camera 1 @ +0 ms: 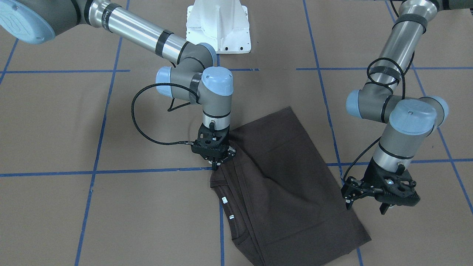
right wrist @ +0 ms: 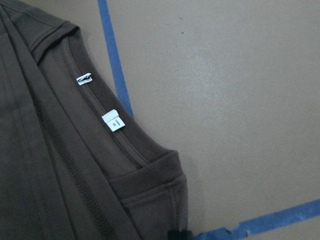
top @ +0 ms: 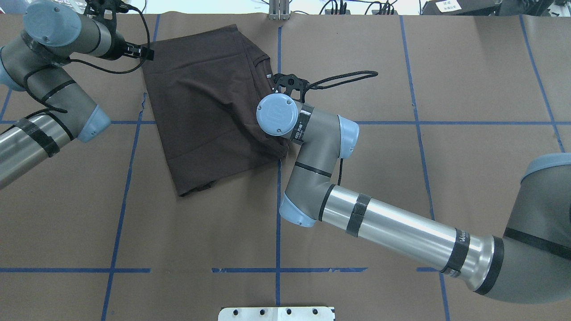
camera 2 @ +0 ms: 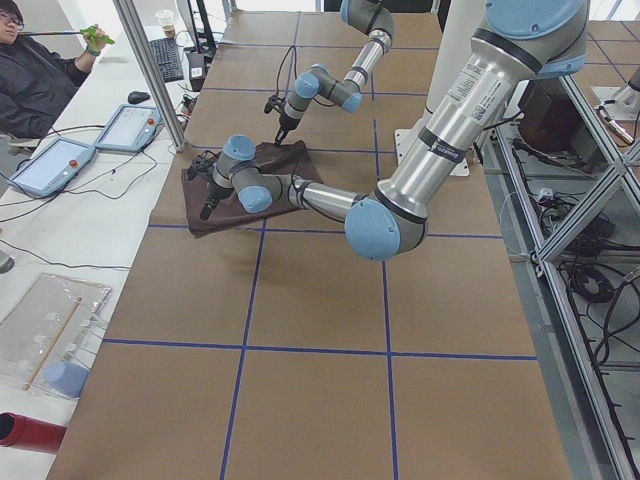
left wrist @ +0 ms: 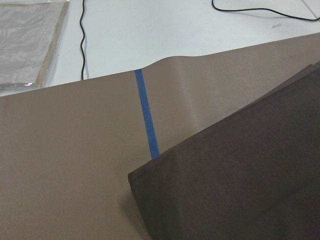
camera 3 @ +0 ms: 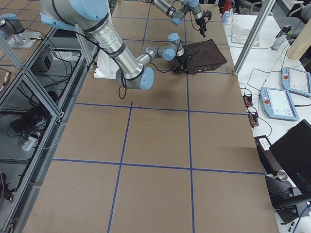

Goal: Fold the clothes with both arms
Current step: 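Pull the collar corner with the right gripper toward the robot, rotating the shirt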

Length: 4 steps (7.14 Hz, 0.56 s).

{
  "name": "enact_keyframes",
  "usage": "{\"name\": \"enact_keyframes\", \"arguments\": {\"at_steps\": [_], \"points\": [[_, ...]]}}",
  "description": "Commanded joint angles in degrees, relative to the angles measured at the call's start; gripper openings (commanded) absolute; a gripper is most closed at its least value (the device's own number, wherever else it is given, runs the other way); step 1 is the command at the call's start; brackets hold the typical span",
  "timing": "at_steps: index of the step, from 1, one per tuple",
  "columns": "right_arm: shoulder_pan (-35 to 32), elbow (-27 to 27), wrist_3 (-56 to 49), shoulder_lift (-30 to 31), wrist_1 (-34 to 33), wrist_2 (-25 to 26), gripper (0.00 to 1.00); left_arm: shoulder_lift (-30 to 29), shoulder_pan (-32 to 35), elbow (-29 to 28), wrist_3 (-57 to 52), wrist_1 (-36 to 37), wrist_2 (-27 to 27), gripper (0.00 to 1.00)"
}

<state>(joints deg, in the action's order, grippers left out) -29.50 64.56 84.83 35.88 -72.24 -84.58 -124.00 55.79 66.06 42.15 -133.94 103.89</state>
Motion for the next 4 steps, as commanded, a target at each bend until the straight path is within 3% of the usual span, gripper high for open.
{"name": "enact_keyframes", "arguments": {"at_steps": [1, 4], "points": [[1.19, 8.51, 0.16, 5.57, -2.10, 0.03, 0.00, -0.01, -0.07, 0.38, -0.05, 0.00, 0.00, 1.00], [11.27, 38.89, 0.51, 24.27, -12.81, 6.16, 0.00, -0.10, -0.51, 0.39, 0.03, 0.00, 0.00, 1.00]]}}
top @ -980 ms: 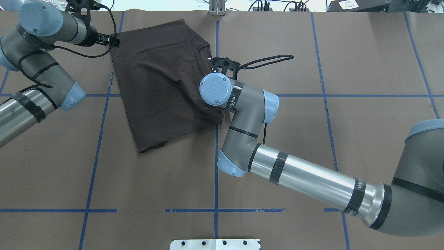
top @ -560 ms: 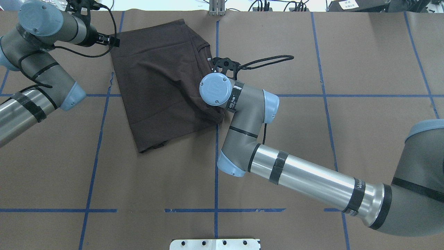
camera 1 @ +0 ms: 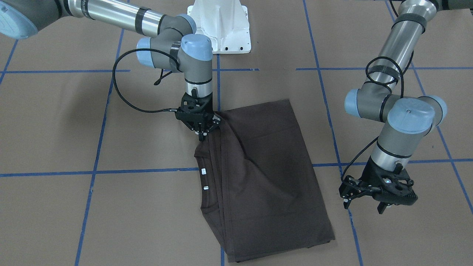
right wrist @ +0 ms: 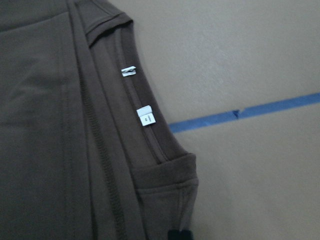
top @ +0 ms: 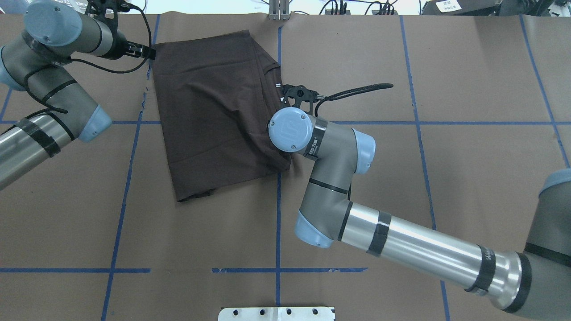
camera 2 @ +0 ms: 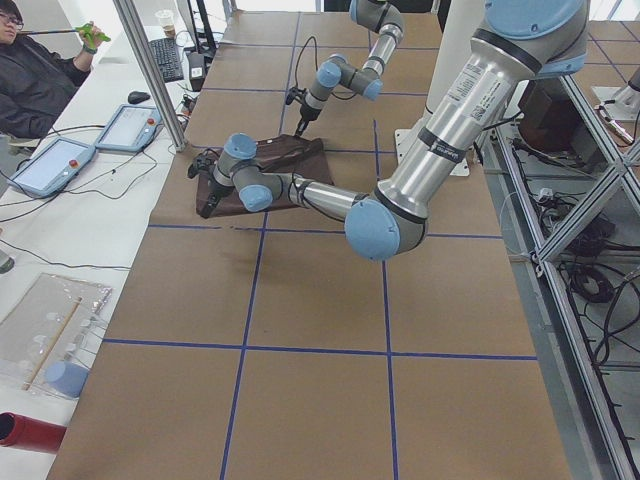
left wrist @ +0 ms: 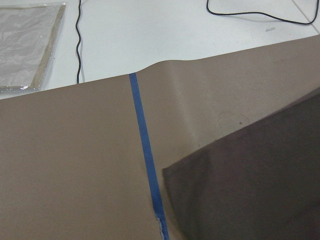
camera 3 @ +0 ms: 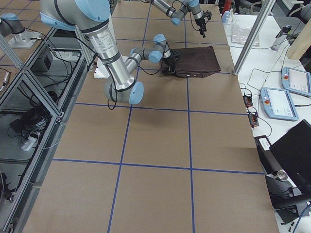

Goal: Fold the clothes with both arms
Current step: 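Pull the collar corner with the right gripper toward the robot, rotating the shirt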

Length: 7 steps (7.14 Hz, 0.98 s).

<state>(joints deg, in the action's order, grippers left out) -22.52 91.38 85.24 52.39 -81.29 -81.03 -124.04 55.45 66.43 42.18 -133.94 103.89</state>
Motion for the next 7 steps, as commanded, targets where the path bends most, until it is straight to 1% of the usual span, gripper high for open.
{"name": "enact_keyframes", "arguments": {"at_steps": [1, 2, 3, 5, 6, 7], "points": [[7.46, 17.03, 1.15, 13.13, -4.13, 5.67, 0.00, -0.06, -0.17, 0.01, 0.01, 0.00, 0.00, 1.00], [9.58, 19.16, 2.12, 16.40, -4.14, 7.53, 0.00, -0.06, -0.43, 0.01, 0.01, 0.00, 0.00, 1.00], [10.04, 20.32, 2.13, 18.35, -4.14, 7.73, 0.00, -0.06, -0.43, 0.01, 0.01, 0.00, 0.00, 1.00], [11.44, 21.21, 2.13, 20.20, -4.14, 8.68, 0.00, -0.06, -0.52, 0.01, 0.01, -0.09, 0.00, 1.00], [11.53, 21.29, 2.04, 20.47, -4.05, 8.78, 0.51, -0.06, -0.52, 0.01, 0.01, 0.00, 0.00, 1.00], [11.71, 21.56, 1.34, 19.69, -4.05, 8.35, 1.00, -0.06, -0.52, 0.01, 0.01, 0.00, 0.00, 1.00]]}}
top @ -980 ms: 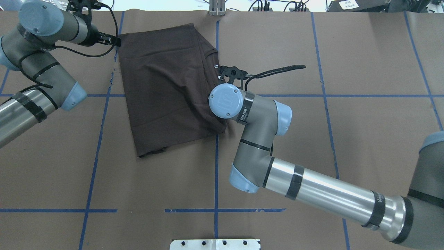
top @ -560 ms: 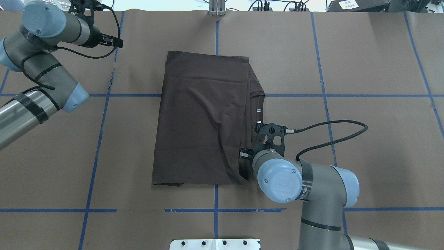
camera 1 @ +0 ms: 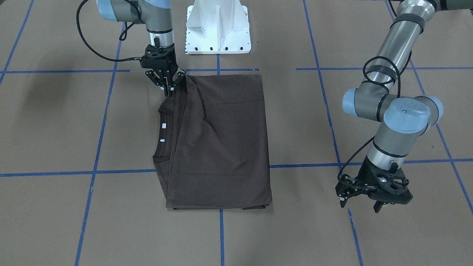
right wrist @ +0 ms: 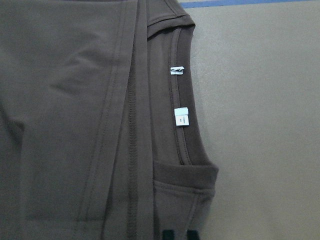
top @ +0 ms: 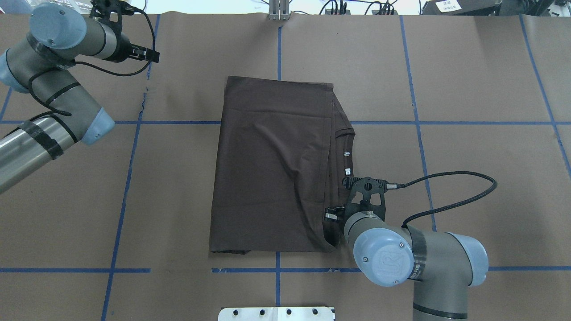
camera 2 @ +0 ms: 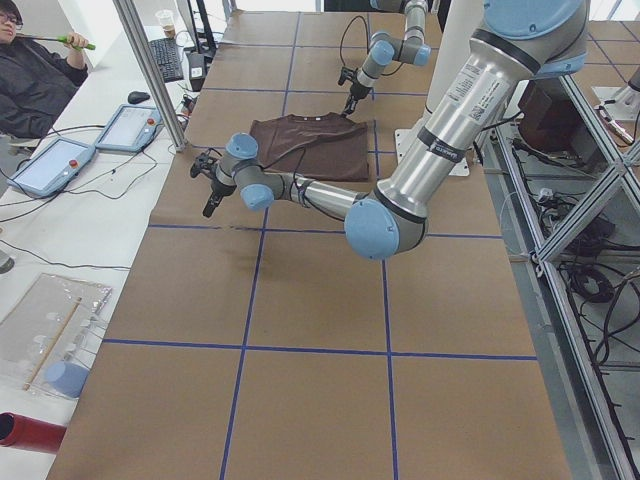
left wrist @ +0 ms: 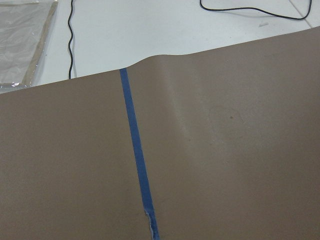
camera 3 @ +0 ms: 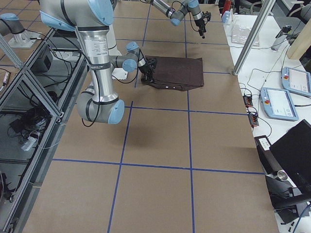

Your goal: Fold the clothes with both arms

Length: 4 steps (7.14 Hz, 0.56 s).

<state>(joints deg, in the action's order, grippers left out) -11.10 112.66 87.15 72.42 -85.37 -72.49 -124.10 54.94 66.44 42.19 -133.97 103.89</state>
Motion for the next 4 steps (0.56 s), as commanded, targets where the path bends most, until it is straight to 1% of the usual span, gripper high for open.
{"name": "enact_keyframes", "arguments": {"at_steps": [1, 2, 3, 4], "points": [[0.46, 1.41, -1.53, -0.87, 0.29, -0.89, 1.00, 0.00, -0.01, 0.00, 0.00, 0.03, 0.00, 1.00], [0.55, 2.38, -0.93, -1.40, 1.86, -0.64, 1.00, 0.00, -0.01, 0.00, 0.00, 0.03, 0.00, 1.00], [0.72, 2.12, -0.49, -0.36, 9.45, -0.55, 0.92, 0.00, -0.01, 0.00, 0.00, 0.03, 0.00, 1.00], [1.33, 1.86, -0.22, 1.04, 13.70, -0.46, 0.67, 0.00, -0.01, 0.00, 0.09, -0.06, 0.00, 1.00]]}}
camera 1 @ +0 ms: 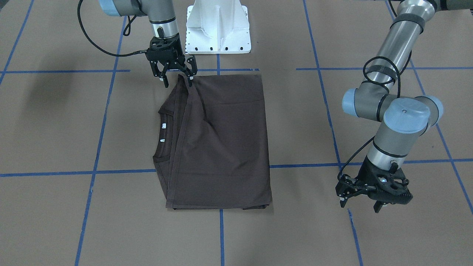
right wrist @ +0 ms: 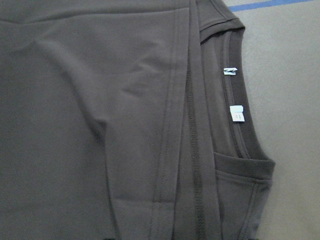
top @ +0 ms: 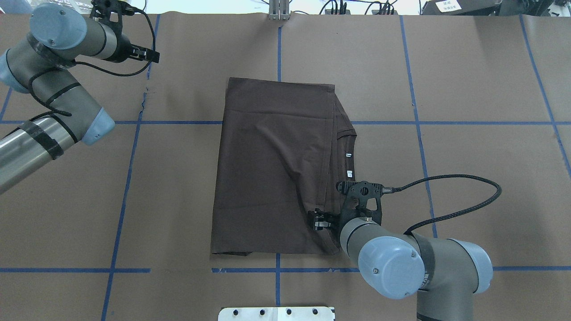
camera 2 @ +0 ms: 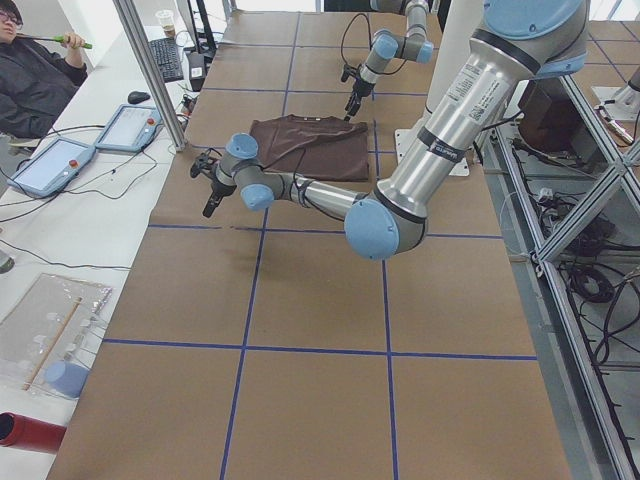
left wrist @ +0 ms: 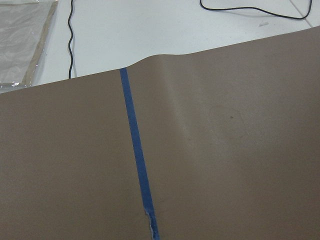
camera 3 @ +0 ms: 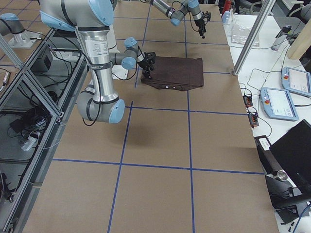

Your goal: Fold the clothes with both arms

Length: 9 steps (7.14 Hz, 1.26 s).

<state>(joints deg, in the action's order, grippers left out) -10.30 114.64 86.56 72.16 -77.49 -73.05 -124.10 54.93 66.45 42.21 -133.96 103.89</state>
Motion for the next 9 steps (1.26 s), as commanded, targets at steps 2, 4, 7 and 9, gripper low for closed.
{"name": "enact_keyframes", "arguments": {"at_steps": [2, 4, 7, 9], "points": [[3.68, -0.38, 5.36, 1.76, 6.13, 0.44, 0.55, 0.00, -0.09, 0.00, 1.37, -0.07, 0.00, 1.00], [4.41, -1.87, 5.38, 1.84, 6.12, 0.71, 0.51, 0.00, -0.17, 0.00, 1.47, -0.07, 0.00, 1.00], [4.41, -2.32, 5.38, 1.84, 6.04, 0.80, 0.44, 0.09, -0.35, 0.00, 1.47, -0.07, 0.00, 1.00], [4.23, -2.05, 5.64, 1.67, 6.04, 0.80, 0.00, 0.09, -0.44, 0.00, 1.56, -0.07, 0.00, 1.00]]}}
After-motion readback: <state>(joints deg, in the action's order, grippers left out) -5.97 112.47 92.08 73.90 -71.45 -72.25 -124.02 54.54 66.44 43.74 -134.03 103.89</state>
